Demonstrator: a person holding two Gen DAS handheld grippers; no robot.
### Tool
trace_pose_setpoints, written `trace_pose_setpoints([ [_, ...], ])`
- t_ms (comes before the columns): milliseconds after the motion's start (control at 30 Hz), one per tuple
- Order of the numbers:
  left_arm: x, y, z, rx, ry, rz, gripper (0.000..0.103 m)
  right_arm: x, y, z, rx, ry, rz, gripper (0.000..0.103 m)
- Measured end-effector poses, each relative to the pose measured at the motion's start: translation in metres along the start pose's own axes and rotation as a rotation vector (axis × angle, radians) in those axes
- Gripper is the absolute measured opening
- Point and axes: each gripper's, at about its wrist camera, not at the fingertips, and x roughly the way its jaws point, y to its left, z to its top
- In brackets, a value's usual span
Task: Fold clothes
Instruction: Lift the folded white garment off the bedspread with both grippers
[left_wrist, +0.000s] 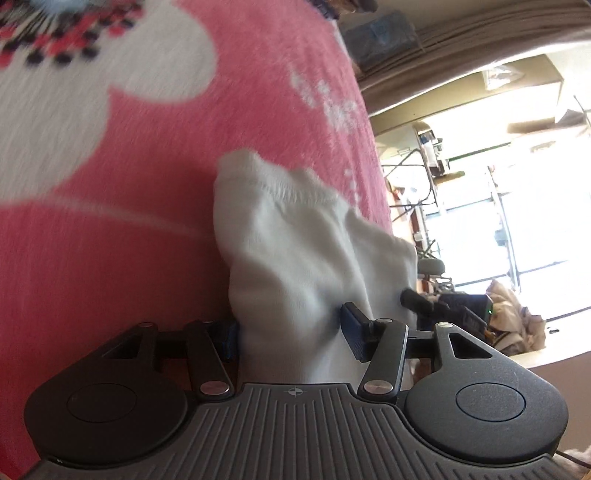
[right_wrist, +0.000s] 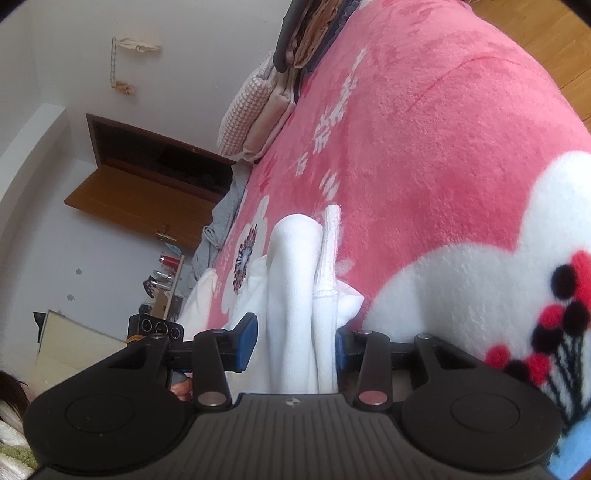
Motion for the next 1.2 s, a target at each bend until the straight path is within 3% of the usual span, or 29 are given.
trace_pose_setpoints([
  [233,-0.002,-0.011,-0.011,0.108,-0.043,0.043,0.052,0.006,0.003,-0.001,-0.009,-0.009,0.002,0.041],
  [367,-0.009,-0.034,-0.023,0.252,-0.088,0.138,0.029,0.008,0.021,-0.008,-0.065,-0.030,-0.105,0.031],
  [467,-0.027,-0.052,-0.037,0.384,-0.133,0.174,0.024,0.008,0.043,-0.018,-0.127,-0.070,-0.177,0.026],
  [667,-0.062,-0.078,-0.043,0.451,-0.232,0.133,0.022,-0.002,0.111,-0.033,-0.326,-0.159,-0.290,0.024],
  [933,-0.087,-0.118,-0.022,0.570,-0.437,0.101,0.021,-0.016,0.181,-0.025,-0.486,-0.325,-0.298,0.023],
  [1200,-0.116,-0.177,0.037,0.699,-0.564,0.144,0.021,-0.003,0.228,0.031,-0.585,-0.463,-0.269,0.023],
])
